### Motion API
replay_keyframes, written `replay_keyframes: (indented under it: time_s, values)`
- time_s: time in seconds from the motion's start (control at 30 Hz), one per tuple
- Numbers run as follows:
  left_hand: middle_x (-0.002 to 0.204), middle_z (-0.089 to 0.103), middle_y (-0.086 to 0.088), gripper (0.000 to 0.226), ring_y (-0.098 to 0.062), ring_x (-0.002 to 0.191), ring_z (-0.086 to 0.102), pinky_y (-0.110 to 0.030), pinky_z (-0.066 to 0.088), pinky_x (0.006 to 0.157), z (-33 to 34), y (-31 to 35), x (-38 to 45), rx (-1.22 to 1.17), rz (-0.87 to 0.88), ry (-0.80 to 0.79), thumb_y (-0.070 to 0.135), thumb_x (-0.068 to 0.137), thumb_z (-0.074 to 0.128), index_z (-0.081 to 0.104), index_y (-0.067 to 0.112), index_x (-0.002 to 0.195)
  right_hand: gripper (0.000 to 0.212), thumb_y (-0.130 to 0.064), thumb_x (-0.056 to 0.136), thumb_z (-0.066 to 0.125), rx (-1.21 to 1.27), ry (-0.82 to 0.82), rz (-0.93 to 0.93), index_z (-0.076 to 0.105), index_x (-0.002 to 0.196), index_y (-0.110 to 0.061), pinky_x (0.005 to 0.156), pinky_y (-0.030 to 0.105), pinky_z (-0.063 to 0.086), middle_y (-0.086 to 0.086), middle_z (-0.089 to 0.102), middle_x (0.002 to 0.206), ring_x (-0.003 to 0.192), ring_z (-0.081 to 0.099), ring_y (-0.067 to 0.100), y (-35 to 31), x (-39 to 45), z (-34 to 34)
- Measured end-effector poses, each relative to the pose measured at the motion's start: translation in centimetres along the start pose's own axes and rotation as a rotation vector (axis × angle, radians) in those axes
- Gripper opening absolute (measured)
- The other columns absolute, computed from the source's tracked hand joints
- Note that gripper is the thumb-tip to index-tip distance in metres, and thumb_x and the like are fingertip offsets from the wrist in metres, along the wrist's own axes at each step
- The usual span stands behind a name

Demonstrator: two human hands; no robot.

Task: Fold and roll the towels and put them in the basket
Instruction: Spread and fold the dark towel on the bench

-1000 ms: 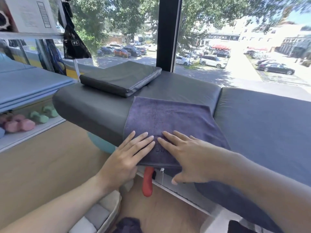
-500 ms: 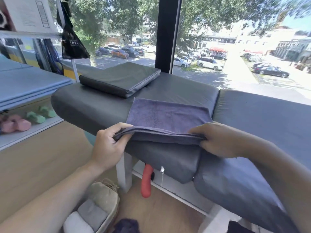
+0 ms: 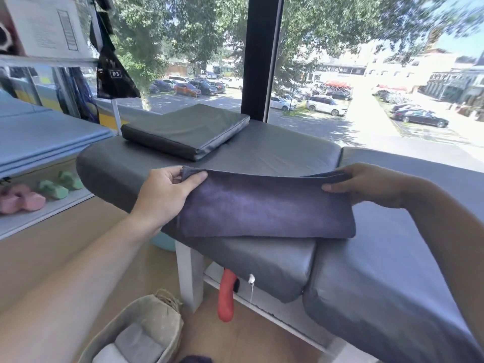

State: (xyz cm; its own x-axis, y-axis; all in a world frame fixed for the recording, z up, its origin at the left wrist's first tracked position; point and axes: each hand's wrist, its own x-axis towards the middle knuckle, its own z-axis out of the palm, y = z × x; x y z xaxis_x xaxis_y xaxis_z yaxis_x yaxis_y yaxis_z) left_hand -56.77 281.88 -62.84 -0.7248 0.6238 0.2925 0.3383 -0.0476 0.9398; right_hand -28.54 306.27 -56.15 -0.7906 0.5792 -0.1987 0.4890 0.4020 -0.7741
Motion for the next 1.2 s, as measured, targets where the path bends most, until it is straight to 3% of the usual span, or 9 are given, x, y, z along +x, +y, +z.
replay_keyframes:
  time_s: [0.17, 0.33, 0.43, 0.57, 0.67, 0.83, 0.93, 1.03, 1.2]
  values:
    - [0.101, 0.077, -0.015, 0.015, -0.020, 0.086, 0.068, -0.041, 0.053, 0.093, 0.7, -0.5, 3.7, -0.026, -0.191, -0.131, 0.014, 0.098, 0.063, 0.076, 0.006, 0.095, 0.018, -0.018, 0.096, 0.068, 0.121, 0.225, 0.006, 0.074, 0.112, -0.013, 0.081, 0.035, 0.061, 0.005, 0.079, 0.104, 0.092, 0.075, 0.020, 2.3, 3.9, 2.0]
    - [0.083, 0.076, -0.002, 0.009, -0.014, 0.071, 0.066, -0.022, 0.049, 0.066, 1.4, -2.4, 4.2, 0.190, -0.110, 0.007, 0.023, 0.091, 0.074, 0.073, 0.016, 0.085, 0.009, -0.020, 0.086, 0.080, 0.051, 0.419, -0.100, 0.075, 0.093, -0.020, 0.069, 0.023, 0.056, -0.006, 0.079, 0.083, 0.074, 0.072, 0.007, 4.7, 5.1, 3.8]
    - [0.078, 0.077, 0.001, 0.009, -0.009, 0.065, 0.066, -0.018, 0.049, 0.062, 1.6, -2.5, 4.6, 0.184, -0.125, 0.013, 0.024, 0.087, 0.079, 0.075, 0.016, 0.085, 0.010, -0.019, 0.085, 0.081, 0.006, 0.435, -0.118, 0.073, 0.091, -0.019, 0.062, 0.015, 0.051, -0.010, 0.076, 0.073, 0.063, 0.066, 0.001, 4.9, 5.4, 3.8]
    - [0.085, 0.078, -0.002, 0.015, -0.017, 0.074, 0.070, -0.035, 0.057, 0.076, 1.2, -2.1, 5.5, 0.144, -0.186, -0.131, 0.009, 0.085, 0.079, 0.074, 0.018, 0.095, 0.017, -0.036, 0.093, 0.071, 0.026, 0.516, -0.073, 0.074, 0.090, -0.020, 0.072, 0.030, 0.053, -0.001, 0.078, 0.084, 0.074, 0.068, 0.015, 5.0, 6.5, 4.0]
    - [0.094, 0.077, -0.004, 0.023, -0.019, 0.079, 0.071, -0.034, 0.058, 0.077, 1.2, -2.5, 5.9, 0.195, -0.176, -0.141, 0.003, 0.089, 0.073, 0.071, 0.022, 0.102, 0.021, -0.041, 0.094, 0.068, -0.091, 0.583, -0.024, 0.073, 0.090, -0.021, 0.079, 0.035, 0.051, 0.001, 0.076, 0.091, 0.085, 0.068, 0.021, 5.2, 7.5, 3.8]
    - [0.091, 0.071, -0.005, 0.026, -0.021, 0.082, 0.067, -0.032, 0.051, 0.075, 1.7, -2.6, 6.3, 0.375, -0.090, -0.063, 0.018, 0.087, 0.078, 0.067, 0.027, 0.109, 0.014, -0.040, 0.091, 0.072, -0.256, 0.615, 0.000, 0.069, 0.084, -0.028, 0.077, 0.032, 0.043, -0.003, 0.069, 0.087, 0.090, 0.063, 0.023, 6.0, 8.5, 4.0]
    - [0.090, 0.069, 0.009, 0.036, -0.019, 0.090, 0.066, -0.033, 0.048, 0.079, 1.6, -2.2, 5.8, 0.585, -0.019, -0.033, 0.033, 0.083, 0.080, 0.062, 0.032, 0.114, 0.014, -0.040, 0.089, 0.073, -0.288, 0.619, 0.014, 0.069, 0.084, -0.029, 0.075, 0.030, 0.040, -0.006, 0.067, 0.084, 0.089, 0.063, 0.022, 6.0, 8.5, 4.0]
    - [0.100, 0.062, 0.015, 0.039, -0.018, 0.099, 0.060, -0.033, 0.043, 0.083, 1.3, -1.9, 5.5, 0.747, -0.003, -0.045, 0.039, 0.084, 0.076, 0.060, 0.037, 0.120, 0.013, -0.043, 0.090, 0.071, -0.305, 0.603, 0.014, 0.073, 0.092, -0.031, 0.079, 0.029, 0.040, -0.004, 0.070, 0.092, 0.093, 0.063, 0.021, 5.9, 8.3, 3.9]
    - [0.135, 0.059, 0.004, 0.030, -0.023, 0.131, 0.046, -0.039, 0.034, 0.111, 1.9, -2.6, 5.6, 0.736, 0.029, -0.101, 0.028, 0.088, 0.066, 0.069, 0.029, 0.118, 0.029, -0.050, 0.088, 0.072, -0.333, 0.526, 0.079, 0.075, 0.104, -0.026, 0.082, 0.027, 0.039, -0.001, 0.066, 0.102, 0.095, 0.059, 0.018, 5.0, 7.6, 3.5]
